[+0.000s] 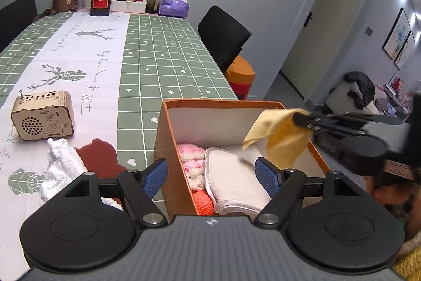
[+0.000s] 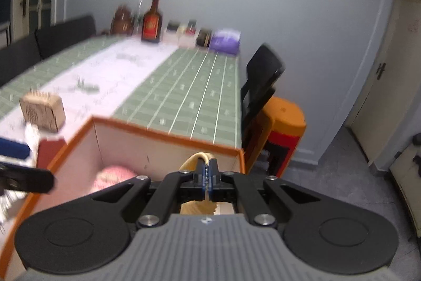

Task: Organize soft objects
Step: 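Open both grippers to drop the mitt and yellow cloth into the box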

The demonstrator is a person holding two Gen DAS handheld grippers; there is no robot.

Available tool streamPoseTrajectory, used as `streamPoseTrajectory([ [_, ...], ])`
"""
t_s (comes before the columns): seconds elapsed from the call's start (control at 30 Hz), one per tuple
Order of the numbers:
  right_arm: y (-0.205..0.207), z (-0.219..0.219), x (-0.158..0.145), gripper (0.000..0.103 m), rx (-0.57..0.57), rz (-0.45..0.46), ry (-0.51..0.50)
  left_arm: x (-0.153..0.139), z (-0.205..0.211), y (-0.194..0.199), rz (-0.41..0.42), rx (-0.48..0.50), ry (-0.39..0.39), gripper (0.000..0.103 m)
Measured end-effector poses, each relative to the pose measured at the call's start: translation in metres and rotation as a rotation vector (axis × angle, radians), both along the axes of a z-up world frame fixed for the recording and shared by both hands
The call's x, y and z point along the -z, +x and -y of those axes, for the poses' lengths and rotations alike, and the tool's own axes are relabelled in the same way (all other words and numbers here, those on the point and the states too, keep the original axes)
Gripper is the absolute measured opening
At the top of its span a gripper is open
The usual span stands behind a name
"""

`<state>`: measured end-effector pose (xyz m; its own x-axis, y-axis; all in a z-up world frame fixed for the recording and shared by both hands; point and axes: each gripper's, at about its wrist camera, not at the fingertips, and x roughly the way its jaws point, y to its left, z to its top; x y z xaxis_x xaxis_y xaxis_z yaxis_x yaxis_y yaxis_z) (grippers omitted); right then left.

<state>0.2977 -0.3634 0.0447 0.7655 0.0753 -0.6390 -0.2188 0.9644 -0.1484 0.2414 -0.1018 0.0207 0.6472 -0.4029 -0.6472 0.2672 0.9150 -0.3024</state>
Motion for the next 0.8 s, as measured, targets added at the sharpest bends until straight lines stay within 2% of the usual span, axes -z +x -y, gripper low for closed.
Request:
streamPoseTrajectory([
  [0.23,0.043,-0.018,0.036,0.000,-0.044,-0.143,-0.123,0.003,-0.005,0.000,0.011,-0.051,0.017,0.089],
  [0.47,0.056,-0.025,0.064,0.001,-0.036,-0.205,-0.209,0.006,-0.011,0.002,-0.010,-0.059,0.004,0.089],
  [0.53,0.056,-0.026,0.067,0.008,-0.028,-0.210,-0.227,0.006,-0.013,0.002,-0.007,-0.071,0.002,0.089],
  [0.6,0.054,-0.026,0.067,0.021,-0.030,-0.207,-0.221,0.004,-0.014,0.002,-0.005,-0.082,0.000,0.089],
  [0.7,0.047,-0.025,0.056,0.038,-0.027,-0.183,-0.187,0.003,-0.016,0.001,0.000,-0.081,-0.001,0.089],
  [0.77,0.041,-0.026,0.046,0.044,-0.022,-0.156,-0.181,0.002,-0.016,0.000,0.002,-0.077,-0.005,0.089],
  [0.8,0.037,-0.026,0.041,0.052,-0.019,-0.143,-0.178,0.001,-0.016,-0.001,0.005,-0.075,-0.007,0.089],
])
